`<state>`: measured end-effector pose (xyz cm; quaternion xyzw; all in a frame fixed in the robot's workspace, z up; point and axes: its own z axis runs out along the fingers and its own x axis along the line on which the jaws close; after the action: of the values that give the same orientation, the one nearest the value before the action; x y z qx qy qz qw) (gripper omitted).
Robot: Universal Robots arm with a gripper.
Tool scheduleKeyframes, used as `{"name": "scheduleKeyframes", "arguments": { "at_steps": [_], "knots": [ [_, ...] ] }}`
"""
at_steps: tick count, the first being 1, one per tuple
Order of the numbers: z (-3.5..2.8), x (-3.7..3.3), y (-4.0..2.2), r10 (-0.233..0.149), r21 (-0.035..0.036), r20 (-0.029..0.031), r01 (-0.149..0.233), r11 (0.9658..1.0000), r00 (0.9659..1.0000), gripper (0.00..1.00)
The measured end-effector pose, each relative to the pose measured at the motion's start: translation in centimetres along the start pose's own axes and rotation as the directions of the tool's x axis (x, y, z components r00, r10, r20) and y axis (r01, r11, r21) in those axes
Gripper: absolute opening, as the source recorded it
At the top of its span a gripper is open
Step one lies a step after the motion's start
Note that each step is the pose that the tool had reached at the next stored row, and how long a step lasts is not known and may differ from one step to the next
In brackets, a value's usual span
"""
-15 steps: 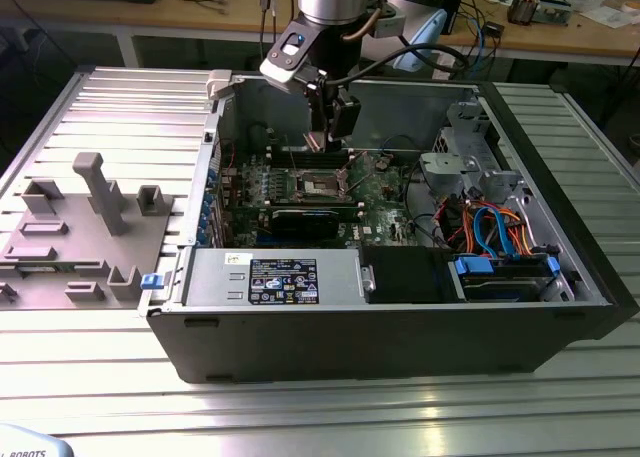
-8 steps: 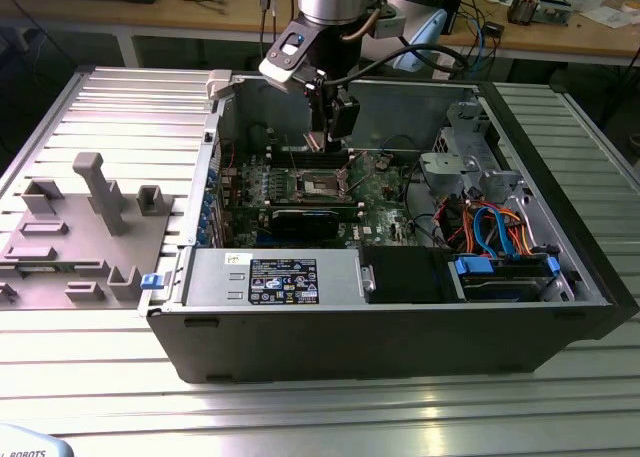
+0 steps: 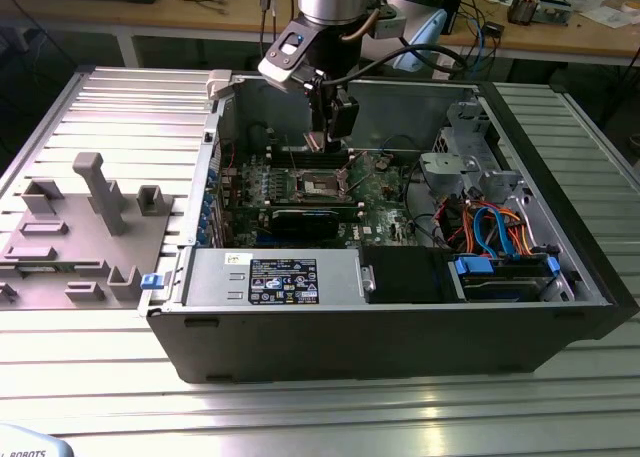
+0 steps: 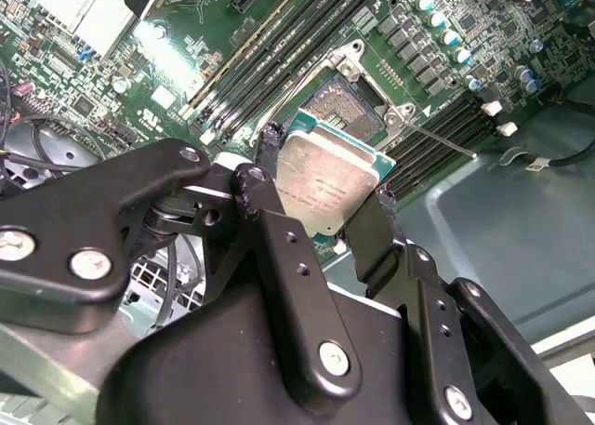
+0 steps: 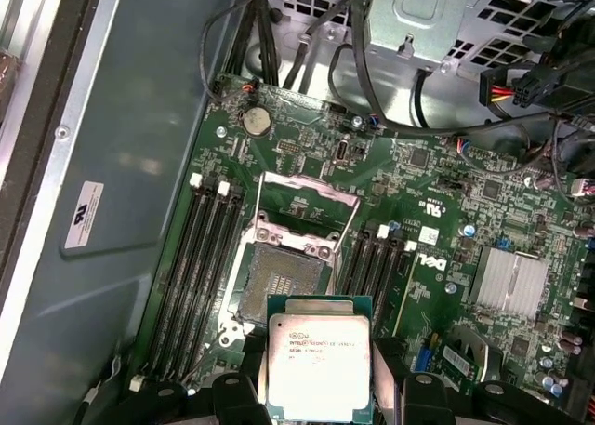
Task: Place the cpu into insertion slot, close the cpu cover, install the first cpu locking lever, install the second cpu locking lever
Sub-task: 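Place the cpu into insertion slot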
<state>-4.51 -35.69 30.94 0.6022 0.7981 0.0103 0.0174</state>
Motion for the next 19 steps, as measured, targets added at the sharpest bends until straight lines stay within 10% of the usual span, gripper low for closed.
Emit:
{"name": "scheduleKeyframes", "arguments": {
  "at_steps": [19],
  "knots": [
    [0.04,0.00,0.00,0.041,0.0006,0.0015,-0.041,0.9992,0.9992,0.54]
  ]
}}
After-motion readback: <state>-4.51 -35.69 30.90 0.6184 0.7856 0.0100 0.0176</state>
